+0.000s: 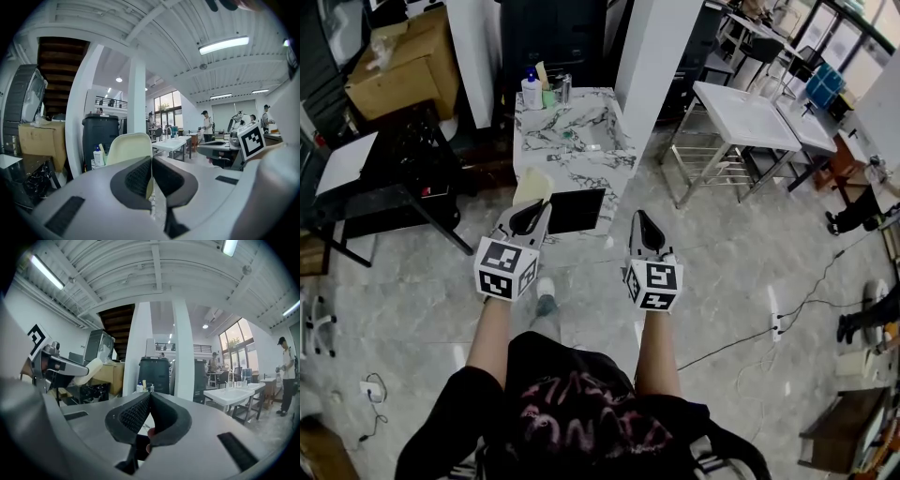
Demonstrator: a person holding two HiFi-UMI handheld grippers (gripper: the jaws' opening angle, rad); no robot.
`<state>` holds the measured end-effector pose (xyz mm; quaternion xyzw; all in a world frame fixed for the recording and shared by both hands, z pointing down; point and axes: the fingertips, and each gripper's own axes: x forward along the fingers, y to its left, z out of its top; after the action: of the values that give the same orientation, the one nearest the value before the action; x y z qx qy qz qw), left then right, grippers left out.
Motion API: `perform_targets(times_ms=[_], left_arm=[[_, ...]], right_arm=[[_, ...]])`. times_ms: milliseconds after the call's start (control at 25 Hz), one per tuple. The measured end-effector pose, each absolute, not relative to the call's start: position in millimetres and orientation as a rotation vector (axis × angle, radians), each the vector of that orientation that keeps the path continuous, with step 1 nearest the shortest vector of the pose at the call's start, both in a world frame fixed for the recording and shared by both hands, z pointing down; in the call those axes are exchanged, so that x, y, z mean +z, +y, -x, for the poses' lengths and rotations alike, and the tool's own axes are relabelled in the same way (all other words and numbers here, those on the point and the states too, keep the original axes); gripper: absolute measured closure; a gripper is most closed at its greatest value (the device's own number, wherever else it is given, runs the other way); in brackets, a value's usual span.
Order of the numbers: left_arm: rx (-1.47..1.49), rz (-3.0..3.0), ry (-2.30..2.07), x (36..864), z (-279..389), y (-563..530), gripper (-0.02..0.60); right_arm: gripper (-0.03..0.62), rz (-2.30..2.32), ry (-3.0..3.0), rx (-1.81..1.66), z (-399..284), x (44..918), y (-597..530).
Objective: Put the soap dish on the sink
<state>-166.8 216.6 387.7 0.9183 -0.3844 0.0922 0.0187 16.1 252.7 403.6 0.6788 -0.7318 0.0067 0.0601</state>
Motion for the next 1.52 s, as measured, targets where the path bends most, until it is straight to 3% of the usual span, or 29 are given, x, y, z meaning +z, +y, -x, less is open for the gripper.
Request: perform_targets(times_ms=[1520], left_arm=[[0.388,-2.870,-0.930,430,120,-97,0.557]], right_arm=[[0.580,-2.091,-2.056,0.010,-38,415,-56]])
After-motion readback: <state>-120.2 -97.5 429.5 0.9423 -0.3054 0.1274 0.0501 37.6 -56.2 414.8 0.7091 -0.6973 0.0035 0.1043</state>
